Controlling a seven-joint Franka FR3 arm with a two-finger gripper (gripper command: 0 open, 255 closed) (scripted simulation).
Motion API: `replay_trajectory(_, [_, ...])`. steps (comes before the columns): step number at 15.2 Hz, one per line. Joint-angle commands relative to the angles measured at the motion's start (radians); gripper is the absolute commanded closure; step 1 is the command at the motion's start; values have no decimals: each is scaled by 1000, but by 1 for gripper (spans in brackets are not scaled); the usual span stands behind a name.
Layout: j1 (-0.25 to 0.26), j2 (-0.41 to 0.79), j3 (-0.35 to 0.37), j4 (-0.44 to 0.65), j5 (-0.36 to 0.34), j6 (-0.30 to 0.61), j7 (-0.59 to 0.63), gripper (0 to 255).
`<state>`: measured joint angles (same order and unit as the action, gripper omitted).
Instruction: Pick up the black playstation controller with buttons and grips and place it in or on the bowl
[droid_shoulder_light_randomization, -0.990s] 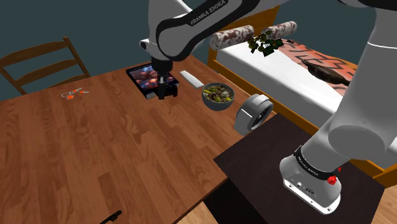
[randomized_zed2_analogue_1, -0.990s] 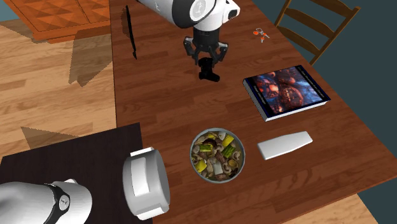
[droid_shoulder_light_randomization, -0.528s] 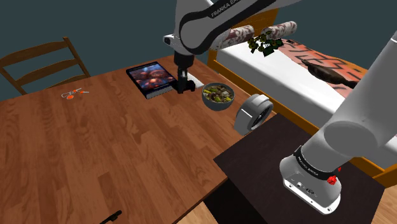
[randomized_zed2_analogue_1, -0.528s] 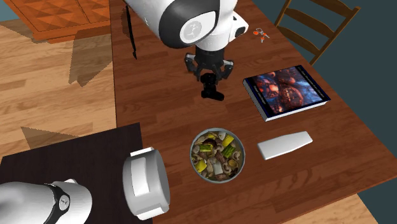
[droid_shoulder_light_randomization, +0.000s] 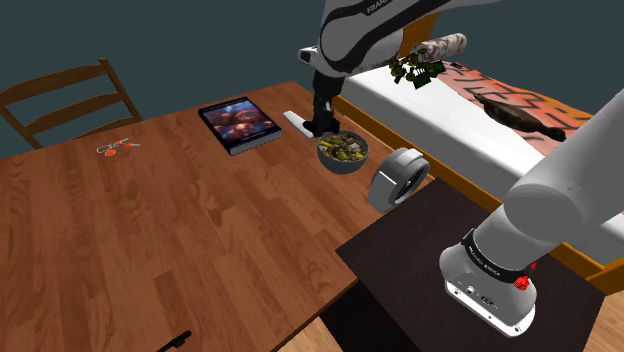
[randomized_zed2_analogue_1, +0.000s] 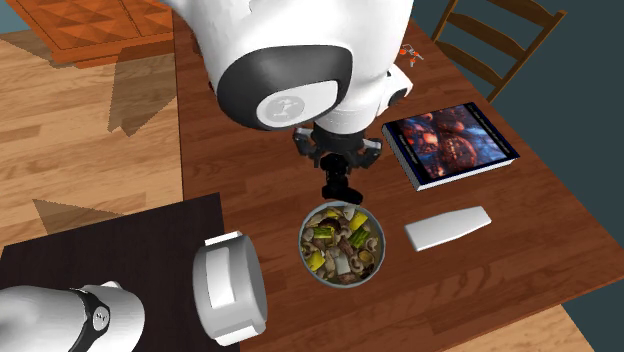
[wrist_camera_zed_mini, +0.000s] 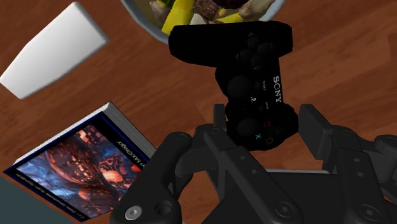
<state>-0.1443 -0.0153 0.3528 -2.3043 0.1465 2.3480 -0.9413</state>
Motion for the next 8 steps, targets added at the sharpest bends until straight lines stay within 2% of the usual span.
replay_trajectory(1, [-24, -33, -26, -35, 19, -2, -65, 255])
replay_trajectory(6, [-78, -91, -94, -89, 41, -21, -202, 255])
replay_trajectory(8, [-78, -74, -93, -100, 40, 8, -202, 255])
